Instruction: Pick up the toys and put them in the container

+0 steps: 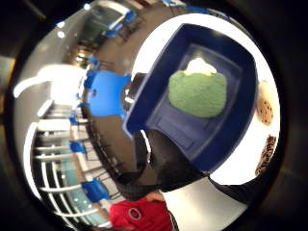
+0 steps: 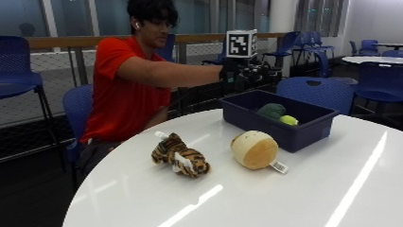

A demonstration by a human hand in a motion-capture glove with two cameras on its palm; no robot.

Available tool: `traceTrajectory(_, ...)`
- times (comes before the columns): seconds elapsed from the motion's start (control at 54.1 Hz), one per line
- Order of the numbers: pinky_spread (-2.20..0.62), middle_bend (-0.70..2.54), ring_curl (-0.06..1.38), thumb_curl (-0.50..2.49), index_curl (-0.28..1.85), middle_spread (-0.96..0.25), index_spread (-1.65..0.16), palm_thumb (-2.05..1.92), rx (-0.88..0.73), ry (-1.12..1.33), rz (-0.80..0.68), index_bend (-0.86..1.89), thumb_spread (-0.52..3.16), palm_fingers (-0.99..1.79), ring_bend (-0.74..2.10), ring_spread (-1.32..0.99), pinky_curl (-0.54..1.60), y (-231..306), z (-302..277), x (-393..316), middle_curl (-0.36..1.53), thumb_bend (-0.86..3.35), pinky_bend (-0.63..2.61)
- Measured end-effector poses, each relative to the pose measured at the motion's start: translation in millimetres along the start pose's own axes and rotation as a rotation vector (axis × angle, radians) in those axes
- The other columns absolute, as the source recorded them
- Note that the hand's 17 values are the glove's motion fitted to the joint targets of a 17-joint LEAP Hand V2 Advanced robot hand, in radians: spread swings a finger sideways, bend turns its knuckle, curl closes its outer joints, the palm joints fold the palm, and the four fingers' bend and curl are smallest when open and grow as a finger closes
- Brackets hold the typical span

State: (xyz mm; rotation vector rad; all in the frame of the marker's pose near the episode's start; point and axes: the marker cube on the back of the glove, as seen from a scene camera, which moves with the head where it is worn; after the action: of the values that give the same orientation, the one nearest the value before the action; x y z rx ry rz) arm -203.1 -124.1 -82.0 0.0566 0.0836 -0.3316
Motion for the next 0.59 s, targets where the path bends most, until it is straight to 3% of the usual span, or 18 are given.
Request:
traceTrajectory(0.055,0.06,0.11,0.29,0.45,0.46,-0.14,-0.33,-0.03,0.003,-0.018,0.092,0.11,1.1,-0.26,0.16,-0.05,0.33,9,-2,17,0.41,-0.06,0.84)
traceTrajectory(0.592,0.09,0.14,0.23,0.28,0.35,-0.1,-0.32,-0.1,-0.139,0.012,0.352,0.15,1.01,-0.2,0.15,-0.03,0.3,127,77,219,0.29,-0.08,0.7)
